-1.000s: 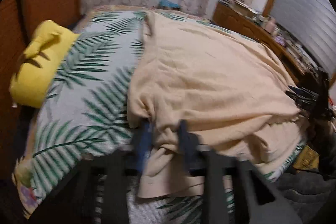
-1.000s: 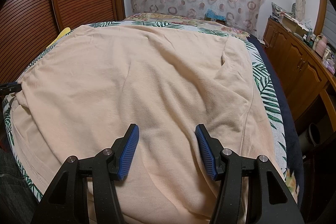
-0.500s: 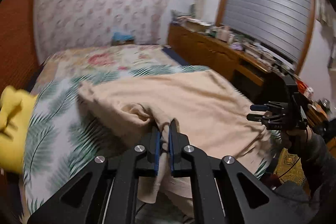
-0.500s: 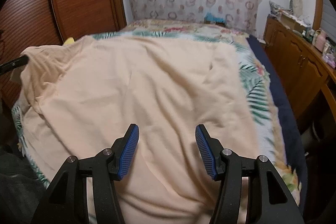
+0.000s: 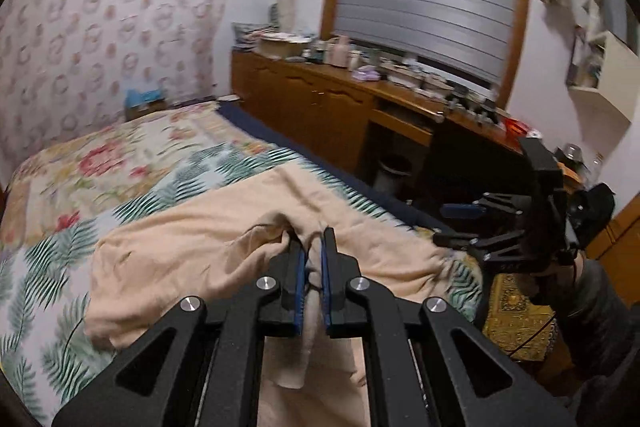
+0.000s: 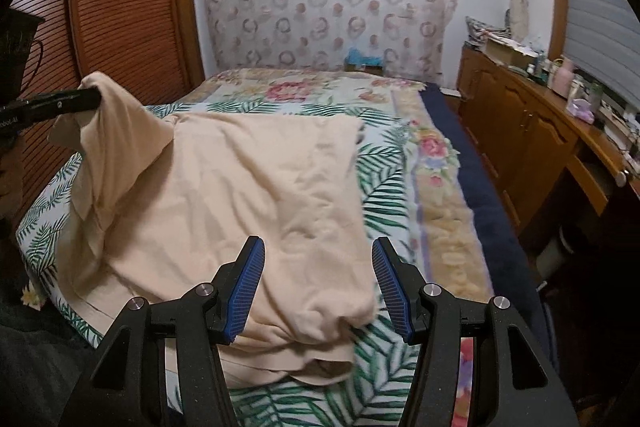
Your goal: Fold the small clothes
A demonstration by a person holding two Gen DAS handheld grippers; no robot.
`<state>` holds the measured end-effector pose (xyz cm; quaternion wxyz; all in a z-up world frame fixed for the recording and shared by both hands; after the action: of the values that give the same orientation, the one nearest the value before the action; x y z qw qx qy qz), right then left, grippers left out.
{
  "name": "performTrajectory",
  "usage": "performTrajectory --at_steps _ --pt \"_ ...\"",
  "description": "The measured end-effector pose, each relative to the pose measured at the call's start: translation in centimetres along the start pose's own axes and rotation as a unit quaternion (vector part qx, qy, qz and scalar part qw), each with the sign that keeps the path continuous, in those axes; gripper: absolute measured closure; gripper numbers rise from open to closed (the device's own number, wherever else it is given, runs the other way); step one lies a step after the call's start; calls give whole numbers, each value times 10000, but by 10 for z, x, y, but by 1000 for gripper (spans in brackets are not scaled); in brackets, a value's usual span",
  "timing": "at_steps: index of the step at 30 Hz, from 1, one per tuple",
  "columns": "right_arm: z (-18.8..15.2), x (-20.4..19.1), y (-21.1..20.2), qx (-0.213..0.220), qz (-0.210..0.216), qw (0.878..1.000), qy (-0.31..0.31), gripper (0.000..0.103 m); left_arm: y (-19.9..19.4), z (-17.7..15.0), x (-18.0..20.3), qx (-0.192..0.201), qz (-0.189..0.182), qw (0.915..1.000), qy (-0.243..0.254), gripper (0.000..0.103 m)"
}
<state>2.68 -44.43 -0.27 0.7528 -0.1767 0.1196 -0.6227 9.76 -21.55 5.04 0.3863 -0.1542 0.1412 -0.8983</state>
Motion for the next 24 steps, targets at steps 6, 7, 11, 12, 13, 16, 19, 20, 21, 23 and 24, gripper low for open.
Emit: performTrajectory --at_steps 6,7,11,12,13,16,19,20,21,23,24 --pt "-2 -1 -8 118 -104 9998 117 45 29 11 23 -376 -403 9985 -36 92" --pt "-2 -1 -7 123 -113 9998 145 45 33 8 24 -438 -446 9980 -54 80" --pt "-1 -3 1 126 -103 9998 110 45 35 -2 18 -489 -479 9976 -126 45" --pt "0 -5 5 122 -96 9998 96 45 34 -3 17 -481 -401 9980 -109 42" --pt "1 -3 5 125 -84 9999 83 45 31 -5 12 -443 -263 9986 -72 41" --pt "11 -1 24 98 -27 9999 2 45 26 -10 -1 -417 -37 9991 -109 39" --pt "24 4 45 50 -78 9999 -105 46 22 -18 -23 -377 363 9985 -133 39" --pt "30 5 53 38 -60 9999 -139 49 21 -21 -29 -381 457 9981 -158 39" --pt "34 7 61 31 -34 9999 -157 51 19 -24 -36 -378 556 9975 -206 39" --pt "45 11 82 -31 10 9999 -129 52 16 -30 -47 -372 718 9963 -277 39" --pt "48 14 89 -68 24 9999 -99 54 17 -32 -54 -372 789 9957 -300 39"
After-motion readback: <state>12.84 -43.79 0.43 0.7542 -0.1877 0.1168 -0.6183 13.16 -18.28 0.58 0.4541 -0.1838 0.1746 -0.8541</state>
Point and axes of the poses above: each gripper's, at about its wrist camera, not at the fingertips, and y roughly the way its jaws point, x to its right, z to its top, the point moved 3 cm from there along y, roughly the way its jaws point, and after that the axes turned 10 degrees about x, right-handed, at the moved point
